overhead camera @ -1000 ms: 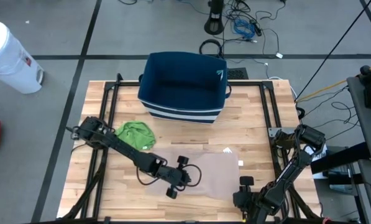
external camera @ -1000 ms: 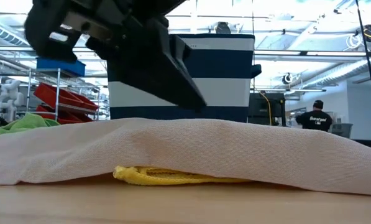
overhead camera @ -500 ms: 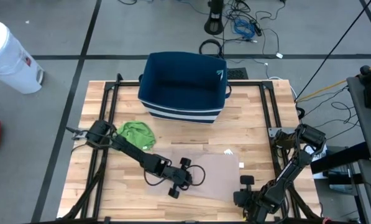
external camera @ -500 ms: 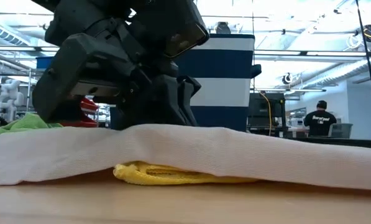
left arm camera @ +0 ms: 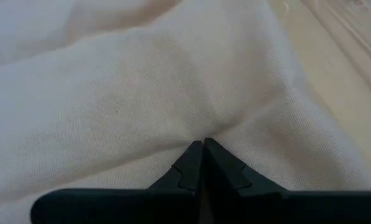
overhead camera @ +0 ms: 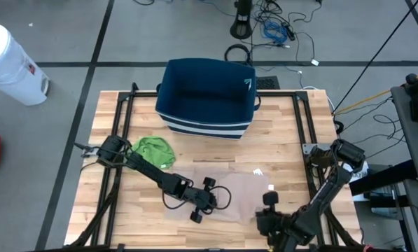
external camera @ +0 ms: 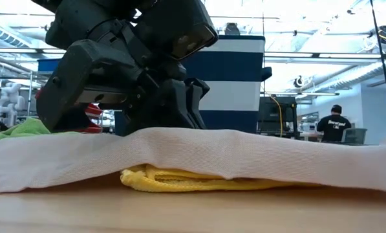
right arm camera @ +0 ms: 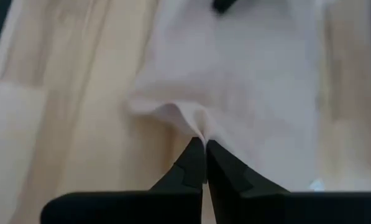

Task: Fold towel
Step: Fold the brown towel

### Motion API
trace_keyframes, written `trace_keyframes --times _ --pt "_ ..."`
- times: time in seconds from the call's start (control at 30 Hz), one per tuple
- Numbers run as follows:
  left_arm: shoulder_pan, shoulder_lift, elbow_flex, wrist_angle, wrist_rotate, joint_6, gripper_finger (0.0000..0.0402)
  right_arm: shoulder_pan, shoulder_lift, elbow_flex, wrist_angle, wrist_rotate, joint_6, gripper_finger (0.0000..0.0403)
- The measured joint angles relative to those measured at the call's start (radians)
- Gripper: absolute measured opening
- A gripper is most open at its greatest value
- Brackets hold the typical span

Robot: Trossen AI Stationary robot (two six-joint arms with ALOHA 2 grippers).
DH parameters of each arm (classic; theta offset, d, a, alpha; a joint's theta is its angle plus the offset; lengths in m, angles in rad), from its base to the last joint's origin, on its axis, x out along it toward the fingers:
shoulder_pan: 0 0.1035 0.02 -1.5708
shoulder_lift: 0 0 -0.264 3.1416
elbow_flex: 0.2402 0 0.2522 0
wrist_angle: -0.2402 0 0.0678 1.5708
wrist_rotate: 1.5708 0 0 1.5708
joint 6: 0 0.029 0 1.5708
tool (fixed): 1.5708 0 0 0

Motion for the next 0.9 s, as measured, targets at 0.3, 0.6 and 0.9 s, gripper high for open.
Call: trace_keyframes --times 0.3,0.6,0.9 --pt "0.0 0.001 0.0 0.004 -0.02 0.002 0.0024 -0.196 -0.001 0.024 0.257 0.005 -0.463 0.0" --pt "-0.002 0.001 0.0 0.004 -0.034 0.001 0.0024 -0.273 0.027 0.024 0.41 -0.194 -0.603 0.0016" --pt "-0.002 0.001 0.0 0.001 -0.034 0.002 0.0024 -0.207 0.048 0.023 0.245 -0.126 -0.301 0.0215"
